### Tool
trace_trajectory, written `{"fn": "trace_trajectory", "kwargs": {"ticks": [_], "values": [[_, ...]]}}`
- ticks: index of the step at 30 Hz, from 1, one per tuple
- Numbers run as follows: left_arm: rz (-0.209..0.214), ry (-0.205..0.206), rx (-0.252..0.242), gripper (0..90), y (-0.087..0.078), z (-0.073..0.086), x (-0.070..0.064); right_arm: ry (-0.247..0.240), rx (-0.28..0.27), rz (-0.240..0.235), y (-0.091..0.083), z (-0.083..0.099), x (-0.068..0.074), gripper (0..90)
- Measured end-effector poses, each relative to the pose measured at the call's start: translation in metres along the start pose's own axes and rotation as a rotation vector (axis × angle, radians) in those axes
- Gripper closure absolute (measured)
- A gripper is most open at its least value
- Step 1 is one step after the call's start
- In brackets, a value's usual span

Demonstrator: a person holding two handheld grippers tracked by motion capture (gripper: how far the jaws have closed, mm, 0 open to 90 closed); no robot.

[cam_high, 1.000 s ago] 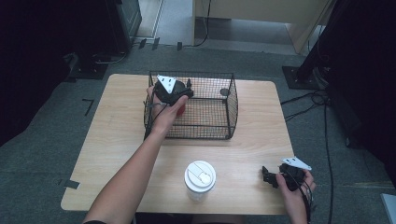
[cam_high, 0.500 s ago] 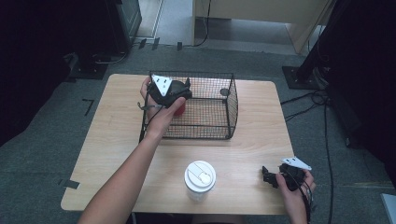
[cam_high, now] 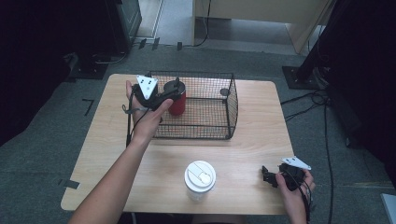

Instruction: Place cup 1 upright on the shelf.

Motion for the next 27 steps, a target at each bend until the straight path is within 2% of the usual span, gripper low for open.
{"fn": "trace_trajectory", "kwargs": {"ticks": [2,16,20,27], "values": [[0.004,-0.012,-0.006,0.0,-0.005,-0.001,0.003,0.0,0.0,0.0,0.0,0.0,0.0,0.0],[0.006,-0.021,-0.034,0.0,-0.044,-0.003,0.029,0.0,0.0,0.0,0.0,0.0,0.0,0.0],[0.03,-0.031,-0.013,0.0,-0.058,0.004,0.035,0.001,0.0,0.0,0.0,0.0,0.0,0.0],[0.002,-0.029,0.002,0.0,-0.082,0.019,0.057,0.001,0.0,0.0,0.0,0.0,0.0,0.0]]}}
Point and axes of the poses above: each handheld gripper's, and its own axes: y roughly forward along the jaws, z roughly out of its underside, x roughly to its left, the point moved 10 cm from there along y, roughly forward along the jaws, and after that the axes turned 5 degrees about -x, right-handed, at the moved point
